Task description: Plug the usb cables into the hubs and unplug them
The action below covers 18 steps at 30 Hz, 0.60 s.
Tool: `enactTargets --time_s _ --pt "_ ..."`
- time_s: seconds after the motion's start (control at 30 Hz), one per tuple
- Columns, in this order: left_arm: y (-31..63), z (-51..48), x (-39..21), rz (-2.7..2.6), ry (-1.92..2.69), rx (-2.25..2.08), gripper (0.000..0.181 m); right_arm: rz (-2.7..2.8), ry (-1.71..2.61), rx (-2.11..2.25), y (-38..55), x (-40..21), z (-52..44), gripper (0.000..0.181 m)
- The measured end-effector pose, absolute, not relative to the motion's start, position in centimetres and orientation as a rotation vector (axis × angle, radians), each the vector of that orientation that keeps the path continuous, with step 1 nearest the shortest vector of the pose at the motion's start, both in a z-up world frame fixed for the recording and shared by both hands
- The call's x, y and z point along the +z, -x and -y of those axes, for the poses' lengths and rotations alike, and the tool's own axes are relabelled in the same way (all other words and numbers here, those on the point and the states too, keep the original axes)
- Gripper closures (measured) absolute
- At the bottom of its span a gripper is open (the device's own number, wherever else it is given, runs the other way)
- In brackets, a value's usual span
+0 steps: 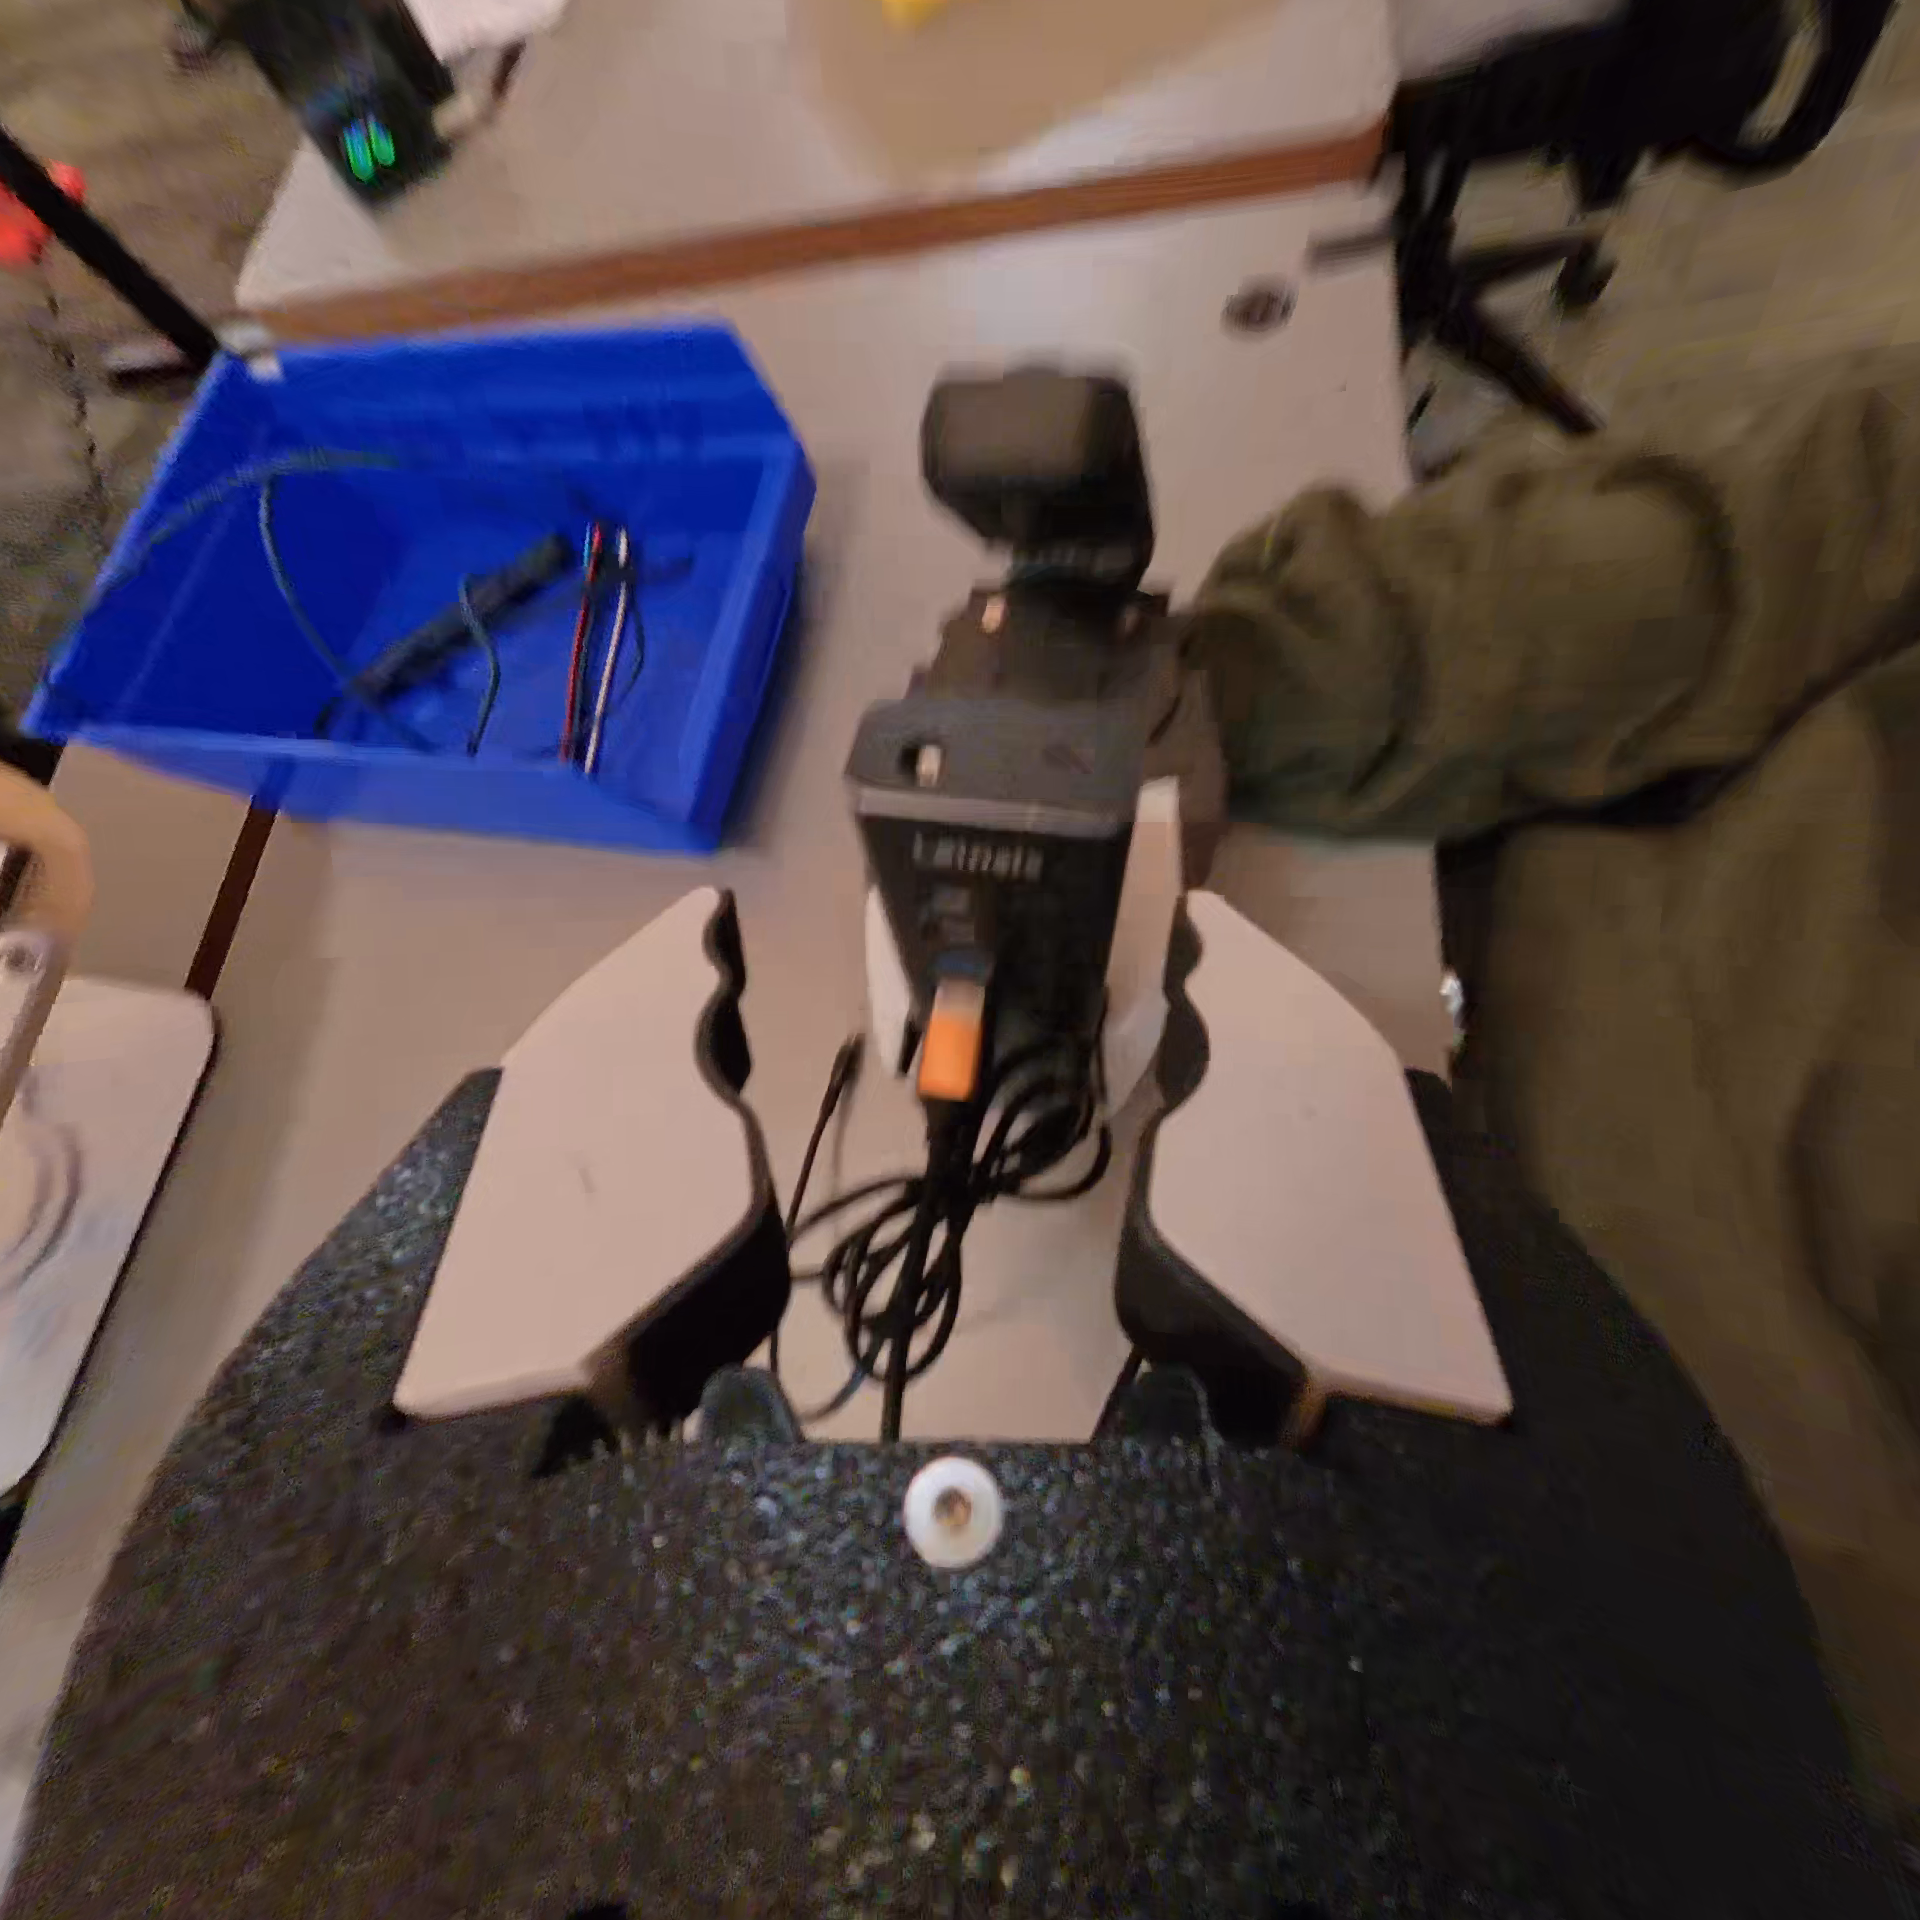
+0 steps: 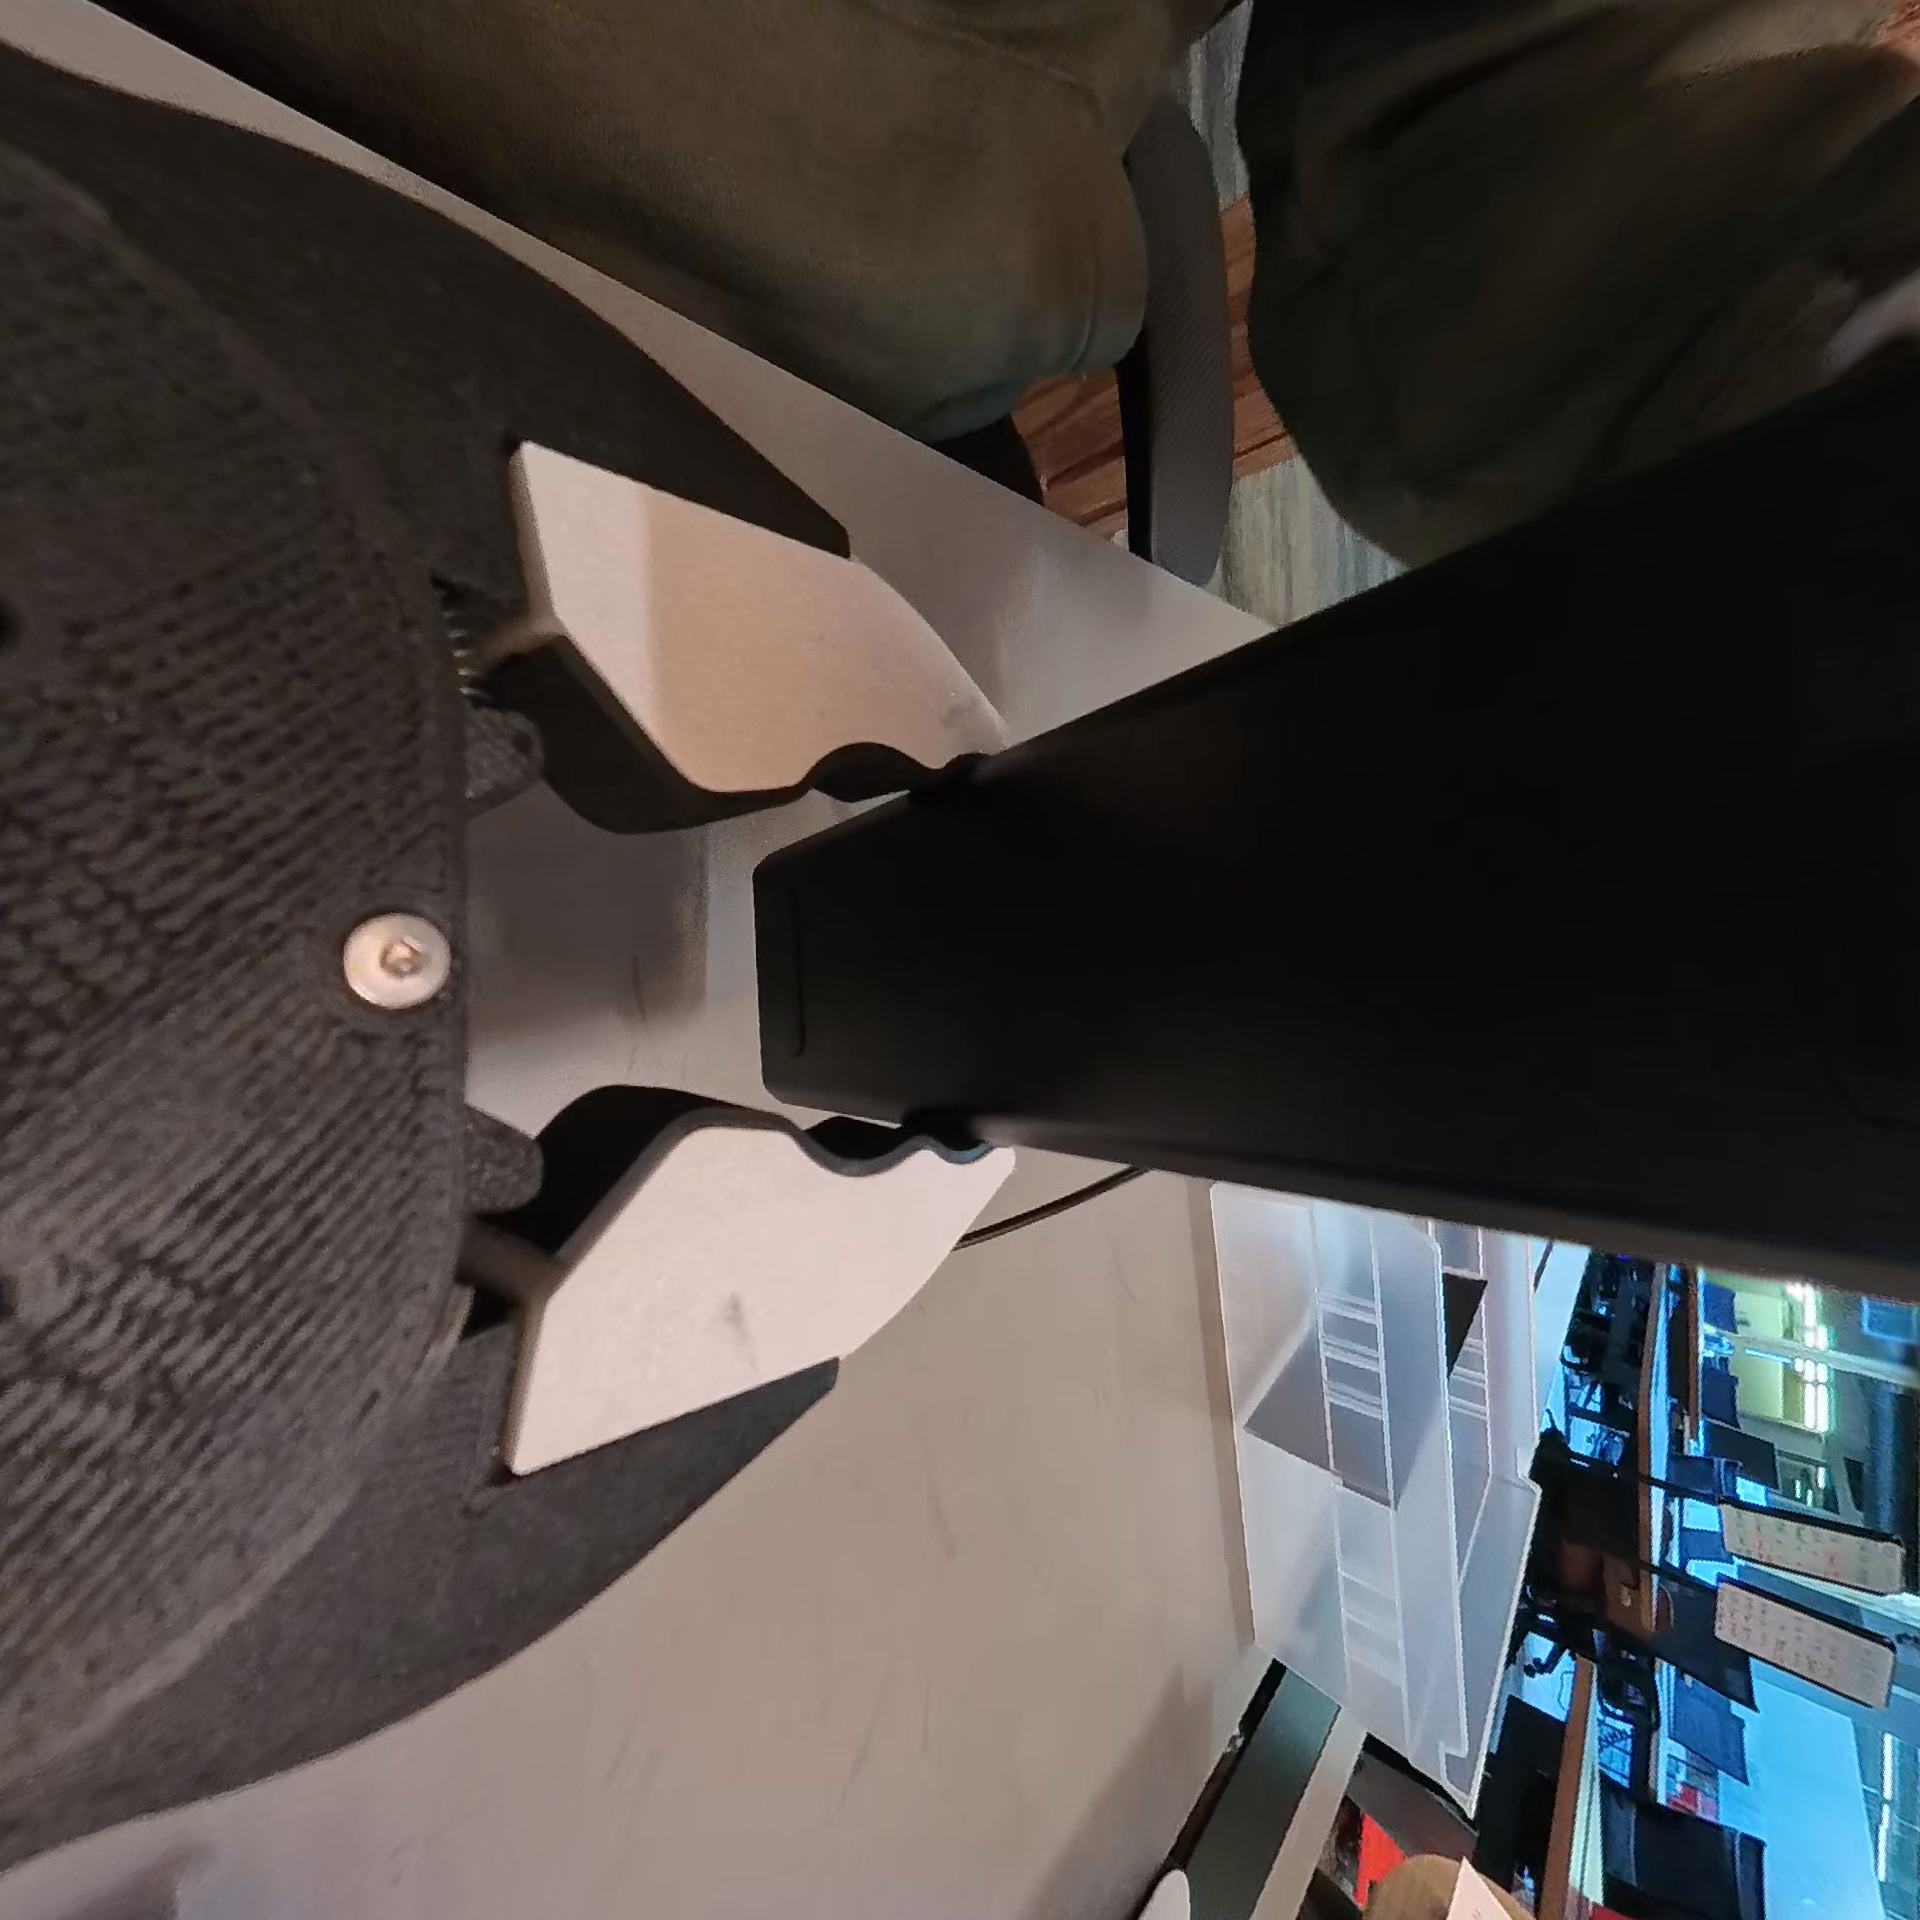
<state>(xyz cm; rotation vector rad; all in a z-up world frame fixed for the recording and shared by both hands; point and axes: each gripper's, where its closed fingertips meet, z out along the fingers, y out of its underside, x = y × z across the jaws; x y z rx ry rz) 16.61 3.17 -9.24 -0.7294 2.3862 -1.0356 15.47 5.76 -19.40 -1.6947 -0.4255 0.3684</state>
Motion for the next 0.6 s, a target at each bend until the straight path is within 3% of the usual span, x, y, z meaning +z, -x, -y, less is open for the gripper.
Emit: enactTargets --time_s 0.13,0.2,0.6 --pt "-17.8 -1.3 -9.7 -2.452 0.728 -0.945 0.102 0.431 1.693 0.366 -15.4 -19.4 -5.7 0.121" --pt "-18.0 -0.8 -10.4 -2.515 0.68 -0.916 0.122 0.423 1.686 0.372 -15.5 -19.3 -5.7 0.121" --pt "-18.8 -1.7 -11.4 -2.583 0.717 -0.887 0.123 0.316 1.568 0.401 -17.0 -17.6 -5.0 0.12"
